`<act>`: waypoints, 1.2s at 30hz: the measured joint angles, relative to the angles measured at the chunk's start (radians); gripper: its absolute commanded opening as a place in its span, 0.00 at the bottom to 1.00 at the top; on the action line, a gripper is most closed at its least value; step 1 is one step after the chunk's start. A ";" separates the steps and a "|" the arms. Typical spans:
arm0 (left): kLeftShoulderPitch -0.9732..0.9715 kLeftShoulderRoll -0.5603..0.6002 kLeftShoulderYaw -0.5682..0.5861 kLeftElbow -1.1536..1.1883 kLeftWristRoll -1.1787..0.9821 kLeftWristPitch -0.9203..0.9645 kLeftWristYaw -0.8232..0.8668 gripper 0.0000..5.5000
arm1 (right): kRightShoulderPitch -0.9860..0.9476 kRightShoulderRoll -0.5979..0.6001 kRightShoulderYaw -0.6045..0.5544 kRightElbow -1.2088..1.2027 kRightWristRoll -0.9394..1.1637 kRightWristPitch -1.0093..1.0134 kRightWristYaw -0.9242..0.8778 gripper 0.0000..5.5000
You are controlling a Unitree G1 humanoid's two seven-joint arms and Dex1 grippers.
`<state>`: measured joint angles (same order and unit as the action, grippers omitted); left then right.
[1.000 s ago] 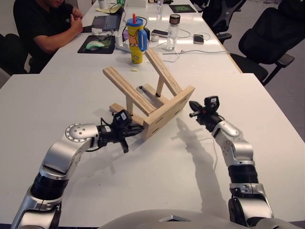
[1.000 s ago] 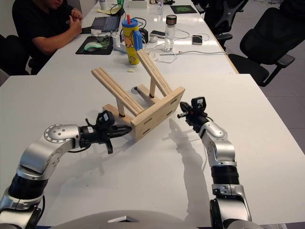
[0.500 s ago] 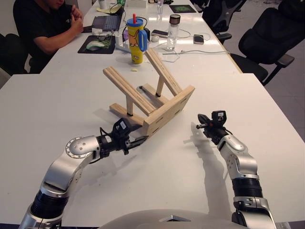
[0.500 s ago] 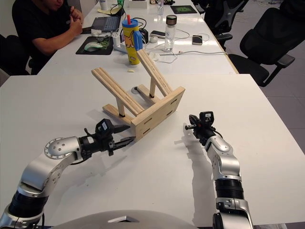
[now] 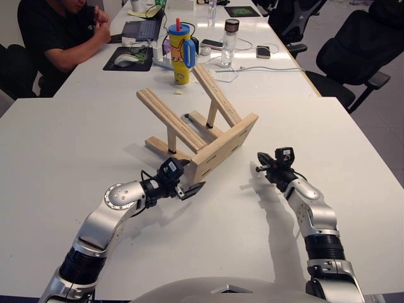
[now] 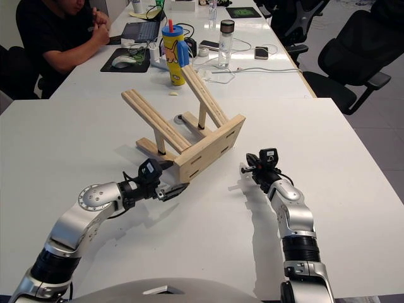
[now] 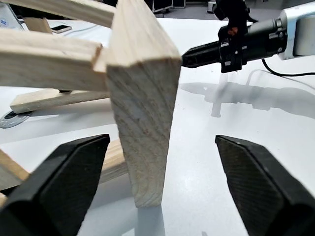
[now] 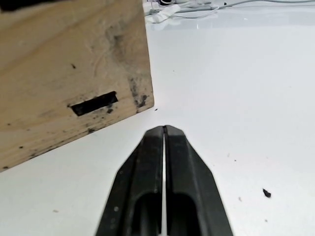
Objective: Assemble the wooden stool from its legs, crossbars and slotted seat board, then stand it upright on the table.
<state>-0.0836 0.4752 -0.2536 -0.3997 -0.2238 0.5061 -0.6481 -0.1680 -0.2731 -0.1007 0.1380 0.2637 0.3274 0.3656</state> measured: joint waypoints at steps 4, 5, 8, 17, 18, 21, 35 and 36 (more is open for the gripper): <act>-0.013 -0.004 0.003 0.023 -0.001 0.000 0.001 0.51 | -0.001 0.001 0.002 0.008 -0.012 -0.004 -0.001 0.00; -0.017 -0.006 0.006 0.028 -0.001 0.000 0.005 0.50 | 0.000 0.002 0.002 0.010 -0.012 -0.004 -0.002 0.00; -0.033 -0.015 0.017 0.041 -0.002 0.000 0.012 0.41 | 0.000 0.011 0.003 0.013 -0.015 -0.005 -0.003 0.00; -0.040 -0.034 0.029 0.040 -0.012 0.043 0.024 0.25 | 0.000 0.019 0.008 0.013 -0.022 -0.005 -0.008 0.00; -0.042 -0.040 0.035 0.041 -0.021 0.057 0.026 0.25 | 0.000 0.020 0.009 0.014 -0.022 -0.005 -0.009 0.00; -0.049 -0.098 0.087 0.038 -0.103 0.137 0.054 0.25 | 0.001 0.022 0.008 0.020 -0.021 -0.005 -0.013 0.00; -0.457 -0.422 0.613 0.220 -0.967 0.377 0.721 0.24 | 0.002 0.046 0.015 0.040 -0.019 0.007 -0.011 0.00; -0.510 -0.425 0.661 0.265 -1.023 0.348 0.797 0.24 | 0.002 0.052 0.022 0.049 -0.020 0.014 -0.013 0.00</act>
<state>-0.5939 0.0505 0.4078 -0.1349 -1.2467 0.8538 0.1493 -0.1657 -0.2215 -0.0783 0.1866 0.2441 0.3412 0.3530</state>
